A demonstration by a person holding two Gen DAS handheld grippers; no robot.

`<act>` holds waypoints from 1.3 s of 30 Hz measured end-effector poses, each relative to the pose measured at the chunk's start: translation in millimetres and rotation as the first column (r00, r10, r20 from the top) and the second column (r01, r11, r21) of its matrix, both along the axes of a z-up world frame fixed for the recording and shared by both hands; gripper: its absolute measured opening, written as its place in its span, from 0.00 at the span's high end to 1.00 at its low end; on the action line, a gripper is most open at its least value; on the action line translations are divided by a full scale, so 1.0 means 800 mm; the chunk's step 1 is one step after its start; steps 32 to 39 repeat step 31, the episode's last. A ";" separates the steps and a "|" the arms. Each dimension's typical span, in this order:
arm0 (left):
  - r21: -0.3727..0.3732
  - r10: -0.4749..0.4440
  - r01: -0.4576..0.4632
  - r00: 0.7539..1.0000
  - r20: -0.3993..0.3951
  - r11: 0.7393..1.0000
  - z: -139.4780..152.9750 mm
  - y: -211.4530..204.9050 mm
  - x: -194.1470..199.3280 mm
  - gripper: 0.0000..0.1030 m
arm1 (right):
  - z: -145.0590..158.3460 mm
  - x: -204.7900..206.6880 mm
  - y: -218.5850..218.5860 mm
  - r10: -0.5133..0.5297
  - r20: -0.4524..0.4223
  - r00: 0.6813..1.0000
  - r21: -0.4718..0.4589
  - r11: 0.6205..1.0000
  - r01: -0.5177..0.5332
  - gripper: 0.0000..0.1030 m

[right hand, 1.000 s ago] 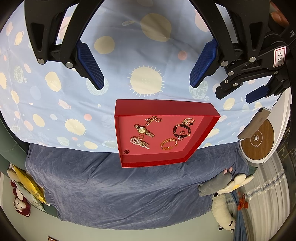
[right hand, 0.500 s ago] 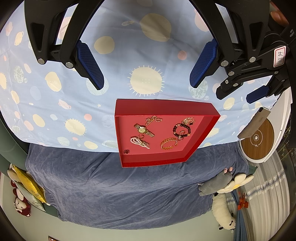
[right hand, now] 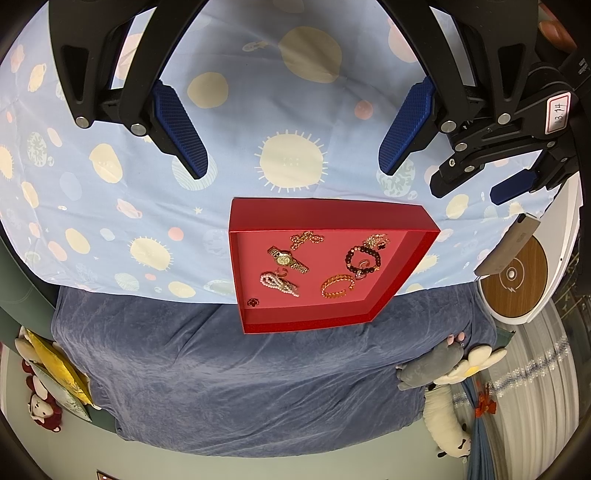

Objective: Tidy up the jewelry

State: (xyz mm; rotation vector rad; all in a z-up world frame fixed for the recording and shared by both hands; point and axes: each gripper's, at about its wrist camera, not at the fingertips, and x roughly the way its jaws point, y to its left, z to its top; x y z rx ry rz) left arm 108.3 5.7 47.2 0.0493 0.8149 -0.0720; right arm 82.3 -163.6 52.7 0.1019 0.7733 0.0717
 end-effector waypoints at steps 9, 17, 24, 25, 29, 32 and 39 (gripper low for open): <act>-0.007 0.008 -0.008 1.000 0.004 1.000 -0.003 0.000 -0.002 0.18 | 0.000 0.000 0.000 -0.001 0.001 1.000 0.001 1.000 0.001 0.11; -0.004 0.011 -0.011 1.000 0.005 1.000 -0.003 0.000 -0.002 0.18 | 0.000 0.000 0.000 -0.001 0.000 1.000 0.000 1.000 0.001 0.11; 0.004 0.011 -0.011 1.000 0.004 1.000 -0.002 -0.001 -0.002 0.18 | 0.000 0.000 0.001 -0.002 0.000 1.000 -0.001 1.000 0.002 0.11; 0.006 0.014 -0.014 1.000 0.001 1.000 -0.003 -0.001 -0.002 0.18 | 0.000 0.000 0.001 -0.001 0.001 1.000 -0.002 1.000 0.001 0.11; 0.009 0.015 -0.015 1.000 -0.003 1.000 -0.005 0.000 -0.001 0.18 | -0.001 -0.001 0.002 -0.002 0.001 1.000 -0.004 1.000 0.002 0.11; 0.005 0.016 -0.016 1.000 -0.008 1.000 -0.006 0.001 0.000 0.18 | -0.001 -0.002 0.003 -0.003 0.001 1.000 -0.004 1.000 0.003 0.11; 0.005 0.016 -0.016 1.000 -0.008 1.000 -0.006 0.001 0.000 0.18 | -0.001 -0.002 0.003 -0.003 0.001 1.000 -0.004 1.000 0.003 0.11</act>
